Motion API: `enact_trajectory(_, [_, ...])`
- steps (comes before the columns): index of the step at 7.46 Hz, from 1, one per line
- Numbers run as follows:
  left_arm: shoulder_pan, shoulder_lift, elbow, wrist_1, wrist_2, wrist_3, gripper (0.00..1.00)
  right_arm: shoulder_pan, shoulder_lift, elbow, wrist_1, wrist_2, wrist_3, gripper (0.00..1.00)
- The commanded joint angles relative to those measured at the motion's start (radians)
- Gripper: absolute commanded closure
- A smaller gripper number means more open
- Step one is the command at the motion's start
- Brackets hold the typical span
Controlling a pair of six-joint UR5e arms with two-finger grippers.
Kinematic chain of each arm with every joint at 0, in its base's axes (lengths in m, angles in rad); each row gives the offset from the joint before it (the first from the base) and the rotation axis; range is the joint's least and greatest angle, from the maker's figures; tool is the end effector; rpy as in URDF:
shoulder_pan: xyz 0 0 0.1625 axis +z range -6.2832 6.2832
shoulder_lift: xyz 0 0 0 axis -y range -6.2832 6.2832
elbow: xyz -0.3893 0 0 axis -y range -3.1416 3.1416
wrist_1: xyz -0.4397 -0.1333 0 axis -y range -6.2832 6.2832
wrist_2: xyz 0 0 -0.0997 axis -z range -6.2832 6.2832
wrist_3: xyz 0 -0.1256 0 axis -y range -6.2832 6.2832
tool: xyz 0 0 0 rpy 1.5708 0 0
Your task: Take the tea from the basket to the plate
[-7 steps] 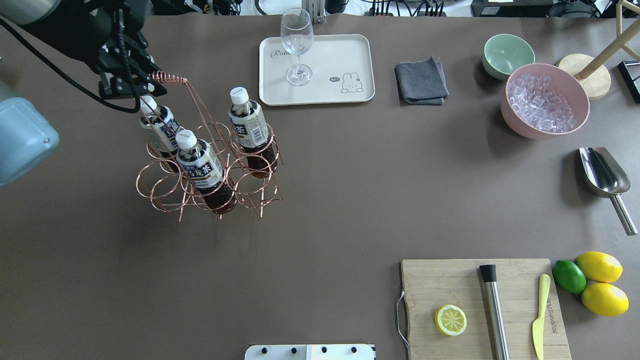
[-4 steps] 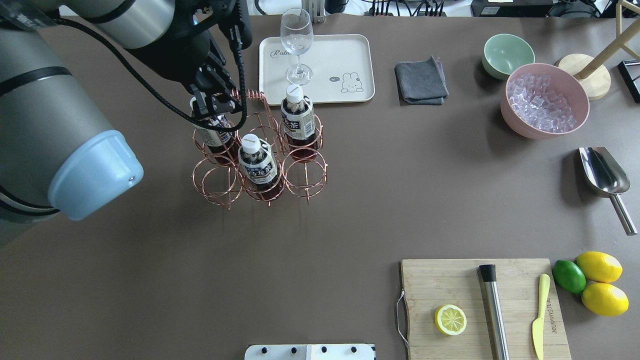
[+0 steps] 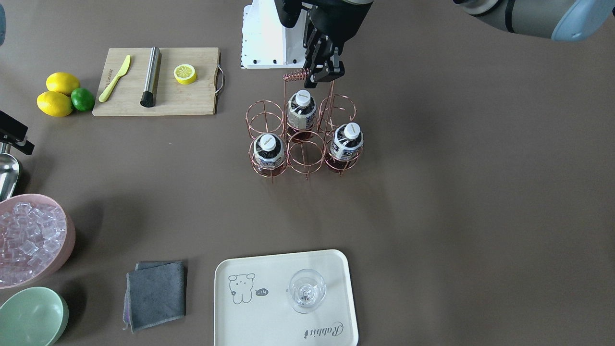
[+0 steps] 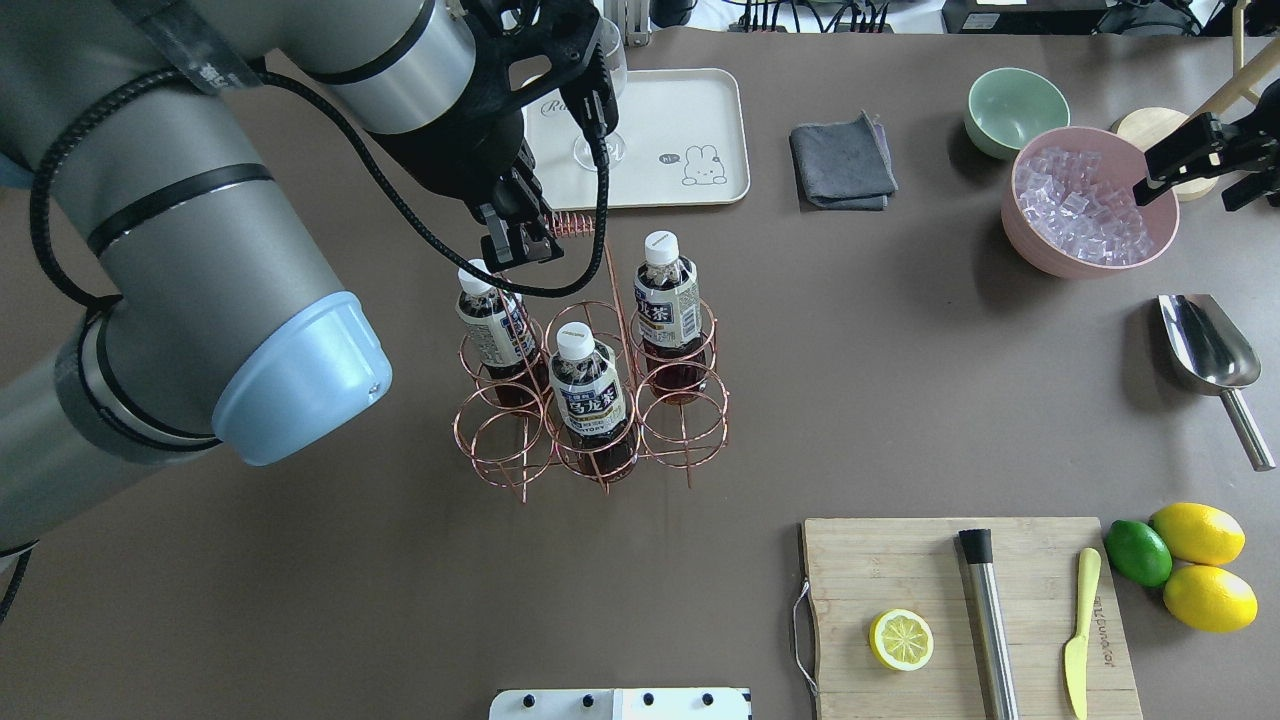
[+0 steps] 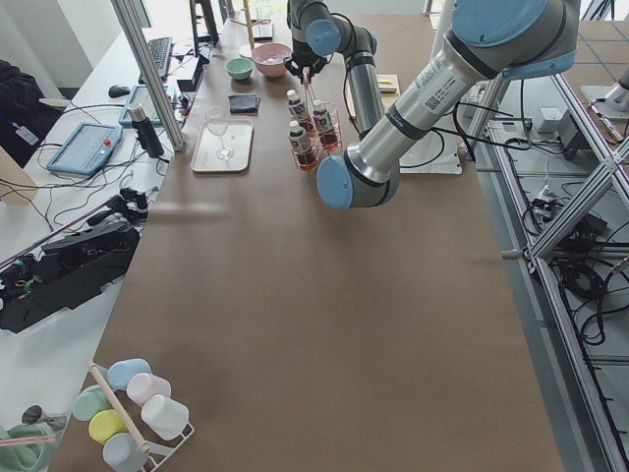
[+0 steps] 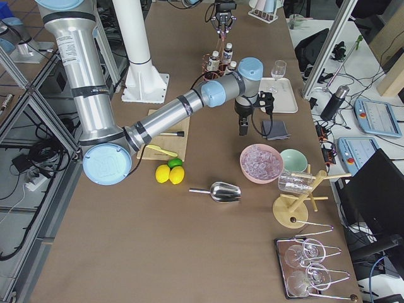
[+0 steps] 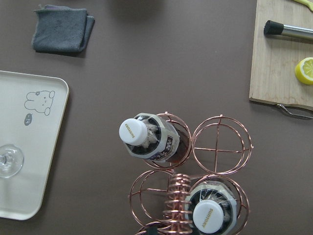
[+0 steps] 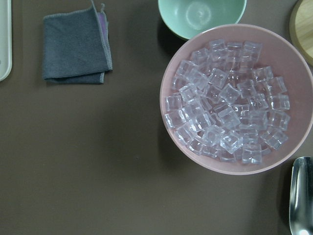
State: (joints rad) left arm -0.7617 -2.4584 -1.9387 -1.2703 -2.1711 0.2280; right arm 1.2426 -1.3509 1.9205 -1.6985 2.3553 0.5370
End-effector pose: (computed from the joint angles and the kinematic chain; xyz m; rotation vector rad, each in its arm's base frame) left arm 0.3770 -0.4457 -0.0313 0.7786 0.8507 1.2140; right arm -0.1458 -0.5666 0.3430 0.0568 -0.8748 0.0220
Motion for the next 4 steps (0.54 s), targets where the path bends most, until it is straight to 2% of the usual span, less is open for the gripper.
enact_trajectory(1, [0.022,-0.001,0.0,-0.001,0.019,-0.015,1.0,-0.07,-0.001,0.039,0.031,0.05,0.047,0.0])
enact_trajectory(2, [0.027,-0.001,0.003,-0.001,0.019,-0.015,1.0,-0.096,0.006,0.014,0.039,0.181,0.221,0.0])
enact_trajectory(4, [0.044,-0.004,0.032,-0.001,0.02,-0.013,1.0,-0.147,0.123,-0.024,0.037,0.19,0.476,0.0])
